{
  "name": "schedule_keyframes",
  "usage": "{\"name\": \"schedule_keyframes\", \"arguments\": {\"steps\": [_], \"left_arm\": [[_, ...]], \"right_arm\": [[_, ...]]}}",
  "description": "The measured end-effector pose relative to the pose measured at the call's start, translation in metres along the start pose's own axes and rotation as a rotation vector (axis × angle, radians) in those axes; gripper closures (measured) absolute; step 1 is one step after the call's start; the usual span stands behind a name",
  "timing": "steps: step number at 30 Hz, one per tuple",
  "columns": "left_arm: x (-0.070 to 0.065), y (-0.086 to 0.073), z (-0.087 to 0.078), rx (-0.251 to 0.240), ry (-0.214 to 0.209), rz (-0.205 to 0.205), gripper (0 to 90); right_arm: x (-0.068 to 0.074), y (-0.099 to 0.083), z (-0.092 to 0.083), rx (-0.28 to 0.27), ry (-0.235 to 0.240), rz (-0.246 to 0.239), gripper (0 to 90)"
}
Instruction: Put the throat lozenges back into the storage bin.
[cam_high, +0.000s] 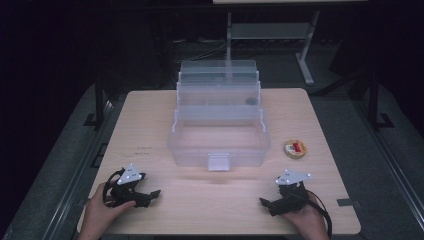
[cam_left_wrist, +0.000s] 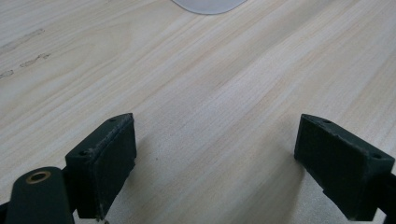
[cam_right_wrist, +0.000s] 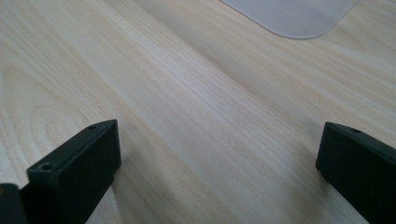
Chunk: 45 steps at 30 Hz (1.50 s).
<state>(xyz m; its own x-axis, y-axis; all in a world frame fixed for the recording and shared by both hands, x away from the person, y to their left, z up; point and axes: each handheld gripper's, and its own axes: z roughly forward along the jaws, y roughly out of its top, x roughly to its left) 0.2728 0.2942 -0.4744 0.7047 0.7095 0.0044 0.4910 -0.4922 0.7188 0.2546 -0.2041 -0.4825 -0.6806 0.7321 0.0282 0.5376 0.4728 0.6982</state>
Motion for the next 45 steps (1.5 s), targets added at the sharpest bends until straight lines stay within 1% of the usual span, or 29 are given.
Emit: {"name": "schedule_keyframes", "arguments": {"steps": [10, 13, 15, 16, 19, 22, 29, 37, 45], "left_arm": [[0.000, 0.000, 0.000, 0.001, 0.001, 0.000, 11.9], [0.000, 0.000, 0.000, 0.001, 0.000, 0.000, 11.9], [0.000, 0.000, 0.000, 0.001, 0.000, 0.000, 11.9], [0.000, 0.000, 0.000, 0.001, 0.000, 0.000, 11.9], [0.000, 0.000, 0.000, 0.001, 0.000, 0.000, 11.9], [0.000, 0.000, 0.000, 0.001, 0.000, 0.000, 11.9], [0.000, 0.000, 0.000, 0.001, 0.001, 0.000, 11.9], [0.000, 0.000, 0.000, 0.001, 0.000, 0.000, 11.9], [0.000, 0.000, 0.000, 0.001, 0.000, 0.000, 11.9]], "right_arm": [[0.000, 0.001, 0.000, 0.001, -0.002, -0.003, 0.0], [0.001, 0.001, 0.000, 0.004, -0.002, 0.006, 0.0], [0.001, 0.002, 0.000, 0.016, -0.011, 0.010, 0.0], [0.002, 0.004, 0.000, 0.037, -0.016, 0.010, 0.0], [0.002, 0.006, -0.001, 0.063, -0.009, 0.023, 0.0], [0.001, 0.008, -0.002, 0.072, 0.006, 0.033, 0.0], [-0.003, 0.012, -0.009, 0.050, 0.013, 0.038, 0.0], [-0.007, 0.016, -0.015, 0.044, 0.010, 0.042, 0.0], [-0.011, 0.024, -0.023, 0.035, 0.006, 0.035, 0.0]]}}
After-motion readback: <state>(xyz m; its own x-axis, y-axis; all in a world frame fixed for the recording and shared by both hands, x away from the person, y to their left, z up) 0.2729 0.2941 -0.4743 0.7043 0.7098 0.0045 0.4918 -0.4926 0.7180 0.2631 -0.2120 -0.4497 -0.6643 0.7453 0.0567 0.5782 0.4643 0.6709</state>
